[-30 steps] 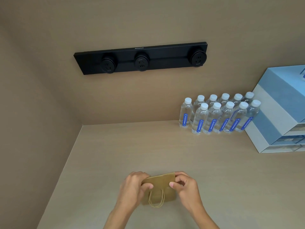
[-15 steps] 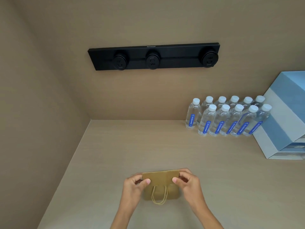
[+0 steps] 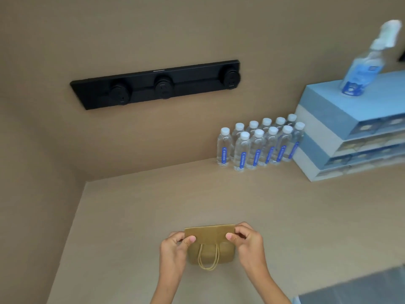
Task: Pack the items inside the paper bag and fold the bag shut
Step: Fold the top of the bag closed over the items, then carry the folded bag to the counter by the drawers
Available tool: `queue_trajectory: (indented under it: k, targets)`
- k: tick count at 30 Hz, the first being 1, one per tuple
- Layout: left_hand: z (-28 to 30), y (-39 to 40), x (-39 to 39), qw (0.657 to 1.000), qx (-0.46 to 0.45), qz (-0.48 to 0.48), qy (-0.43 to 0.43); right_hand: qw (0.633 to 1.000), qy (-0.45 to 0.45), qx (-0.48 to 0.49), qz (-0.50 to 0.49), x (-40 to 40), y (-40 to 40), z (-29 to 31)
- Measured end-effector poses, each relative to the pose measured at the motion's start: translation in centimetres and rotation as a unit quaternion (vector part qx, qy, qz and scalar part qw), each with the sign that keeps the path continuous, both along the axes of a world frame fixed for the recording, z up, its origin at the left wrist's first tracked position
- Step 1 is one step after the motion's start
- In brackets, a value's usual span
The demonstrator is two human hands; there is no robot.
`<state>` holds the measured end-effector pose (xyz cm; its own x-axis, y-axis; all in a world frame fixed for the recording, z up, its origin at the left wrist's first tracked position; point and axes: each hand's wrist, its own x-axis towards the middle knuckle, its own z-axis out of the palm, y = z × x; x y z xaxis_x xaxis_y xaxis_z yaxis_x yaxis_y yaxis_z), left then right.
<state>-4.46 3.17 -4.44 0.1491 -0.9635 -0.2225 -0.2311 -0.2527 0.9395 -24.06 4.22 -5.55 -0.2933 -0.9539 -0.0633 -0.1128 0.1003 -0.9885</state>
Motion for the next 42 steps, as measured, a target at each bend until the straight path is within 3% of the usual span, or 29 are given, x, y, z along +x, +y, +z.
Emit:
queue_trajectory:
  k: [8, 15, 20, 27, 34, 38, 42]
  targets:
    - [3.9, 1.3, -12.0, 0.974, -0.038, -0.222, 0.009, 0.973, 0.017, -0.040, -0.228, -9.3, 10.4, 4.8]
    - [4.8, 8.7, -28.6, 0.901, -0.043, -0.431, 0.024, 0.900, 0.029, -0.047, -0.432, -19.5, 24.3, 6.8]
    - [5.1, 16.3, -40.4, 0.847, -0.057, -0.528, 0.019, 0.842, 0.046, -0.042, -0.536, -27.6, 34.0, 6.8]
    - [6.7, 25.4, -55.2, 0.799, -0.073, -0.597, 0.027, 0.793, 0.082, -0.037, -0.602, -39.5, 44.0, 7.9]
    - [7.7, 29.5, -67.2, 0.768, -0.083, -0.634, 0.037, 0.755, 0.093, -0.030, -0.648, -49.6, 48.1, 8.5]
    - [7.2, 29.2, -74.3, 0.767, -0.085, -0.635, 0.038, 0.749, 0.089, -0.023, -0.656, -56.6, 47.5, 7.9]
    - [6.3, 26.6, -82.0, 0.783, -0.087, -0.615, 0.041, 0.766, 0.086, -0.012, -0.636, -65.2, 45.0, 7.6]
